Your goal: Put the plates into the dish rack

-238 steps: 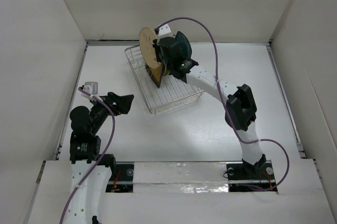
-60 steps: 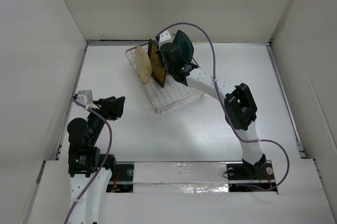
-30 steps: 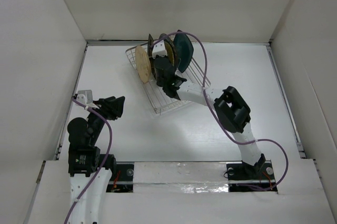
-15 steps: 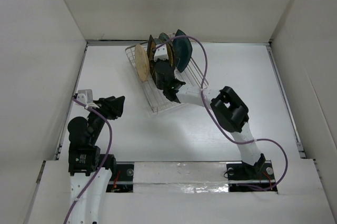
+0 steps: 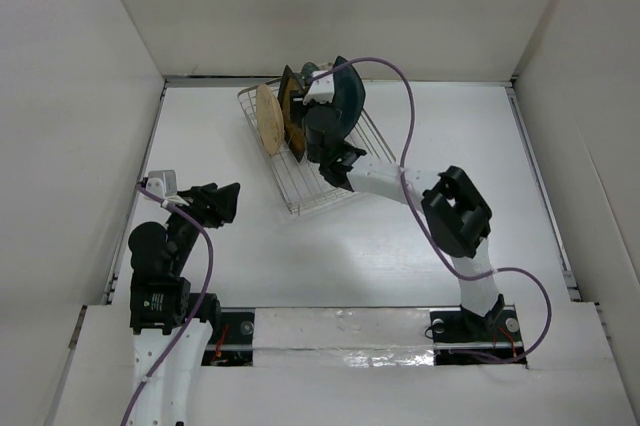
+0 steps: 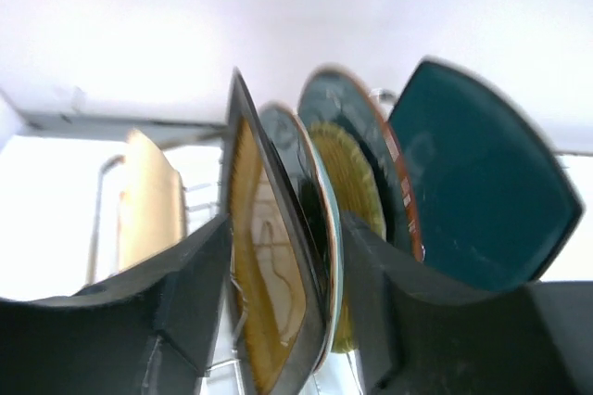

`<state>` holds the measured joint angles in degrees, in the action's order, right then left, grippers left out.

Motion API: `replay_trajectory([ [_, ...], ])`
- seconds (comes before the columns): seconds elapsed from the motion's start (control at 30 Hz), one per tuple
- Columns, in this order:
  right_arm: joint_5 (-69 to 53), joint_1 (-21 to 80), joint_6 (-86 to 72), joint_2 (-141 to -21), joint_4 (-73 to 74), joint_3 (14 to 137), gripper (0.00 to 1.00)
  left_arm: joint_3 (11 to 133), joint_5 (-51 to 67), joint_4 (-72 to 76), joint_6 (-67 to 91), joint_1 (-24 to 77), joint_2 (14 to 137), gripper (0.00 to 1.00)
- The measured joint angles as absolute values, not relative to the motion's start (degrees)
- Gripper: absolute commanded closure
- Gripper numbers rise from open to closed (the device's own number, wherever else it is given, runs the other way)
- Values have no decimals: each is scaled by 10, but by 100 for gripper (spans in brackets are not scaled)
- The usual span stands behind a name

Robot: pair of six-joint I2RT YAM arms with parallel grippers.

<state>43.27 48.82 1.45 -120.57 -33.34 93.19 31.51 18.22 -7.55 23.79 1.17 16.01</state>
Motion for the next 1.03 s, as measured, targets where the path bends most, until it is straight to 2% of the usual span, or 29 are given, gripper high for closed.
replay_trajectory([
  [0.07, 422, 488, 2, -1174, -322, 923, 30, 315, 184, -76, 238, 12, 160, 37],
  [0.1, 414, 488, -2, -1157, -320, 917, 22, 315, 186, -76, 238, 12, 160, 35],
  [0.2, 391, 488, -22, -1098, -298, 895, 9, 315, 196, -75, 234, 12, 160, 31],
  [0.23, 384, 488, -31, -1074, -287, 886, 8, 315, 202, -74, 233, 12, 160, 30],
  [0.33, 356, 488, -60, -996, -249, 843, 6, 315, 214, -71, 229, 12, 153, 25],
  [0.37, 351, 489, -69, -962, -241, 818, 6, 315, 216, -70, 228, 12, 148, 21],
  [0.47, 340, 492, -91, -846, -225, 726, 6, 314, 220, -65, 226, 12, 131, 17],
  [0.77, 340, 495, -142, -572, -250, 548, 8, 313, 231, -58, 224, 12, 126, 14],
  [0.87, 343, 495, -153, -533, -247, 502, 8, 310, 234, -56, 224, 12, 124, 15],
  [1.03, 344, 495, -163, -530, -191, 496, 8, 304, 243, -54, 224, 12, 123, 14],
])
